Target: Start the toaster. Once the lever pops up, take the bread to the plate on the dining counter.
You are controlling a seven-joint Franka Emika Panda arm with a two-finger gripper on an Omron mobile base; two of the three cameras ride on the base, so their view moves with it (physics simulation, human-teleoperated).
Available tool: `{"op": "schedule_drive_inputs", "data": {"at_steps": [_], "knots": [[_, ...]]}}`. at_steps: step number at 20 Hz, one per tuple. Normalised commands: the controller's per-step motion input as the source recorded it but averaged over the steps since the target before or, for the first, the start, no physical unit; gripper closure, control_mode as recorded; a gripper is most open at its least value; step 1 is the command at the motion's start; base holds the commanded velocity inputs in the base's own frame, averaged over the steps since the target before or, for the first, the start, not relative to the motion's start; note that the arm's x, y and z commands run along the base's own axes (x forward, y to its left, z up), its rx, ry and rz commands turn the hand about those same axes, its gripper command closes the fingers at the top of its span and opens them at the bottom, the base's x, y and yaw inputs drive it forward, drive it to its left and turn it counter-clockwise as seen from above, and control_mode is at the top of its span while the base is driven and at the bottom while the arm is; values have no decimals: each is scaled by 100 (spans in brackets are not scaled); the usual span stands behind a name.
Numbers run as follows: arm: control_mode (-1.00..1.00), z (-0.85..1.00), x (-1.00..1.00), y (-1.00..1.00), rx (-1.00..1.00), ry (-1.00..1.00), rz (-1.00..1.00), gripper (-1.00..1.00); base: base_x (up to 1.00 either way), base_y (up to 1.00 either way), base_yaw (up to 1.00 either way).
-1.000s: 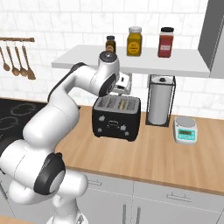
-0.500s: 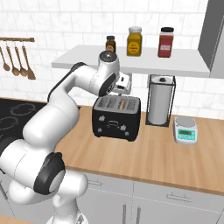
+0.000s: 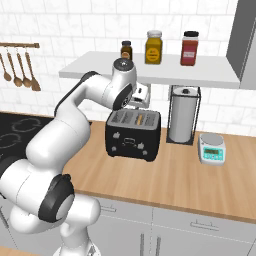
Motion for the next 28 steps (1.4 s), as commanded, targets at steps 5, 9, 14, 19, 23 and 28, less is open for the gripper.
{"op": "schedule_drive_inputs", "data": {"at_steps": [5, 9, 14, 19, 23, 28], "knots": [[-100, 0, 0, 0, 0, 0, 0, -100, 0, 0, 0], [-100, 0, 0, 0, 0, 0, 0, -100, 0, 0, 0], [-100, 0, 0, 0, 0, 0, 0, -100, 0, 0, 0], [-100, 0, 0, 0, 0, 0, 0, -100, 0, 0, 0], [-100, 0, 0, 0, 0, 0, 0, -100, 0, 0, 0], [-100, 0, 0, 0, 0, 0, 0, -100, 0, 0, 0]]}}
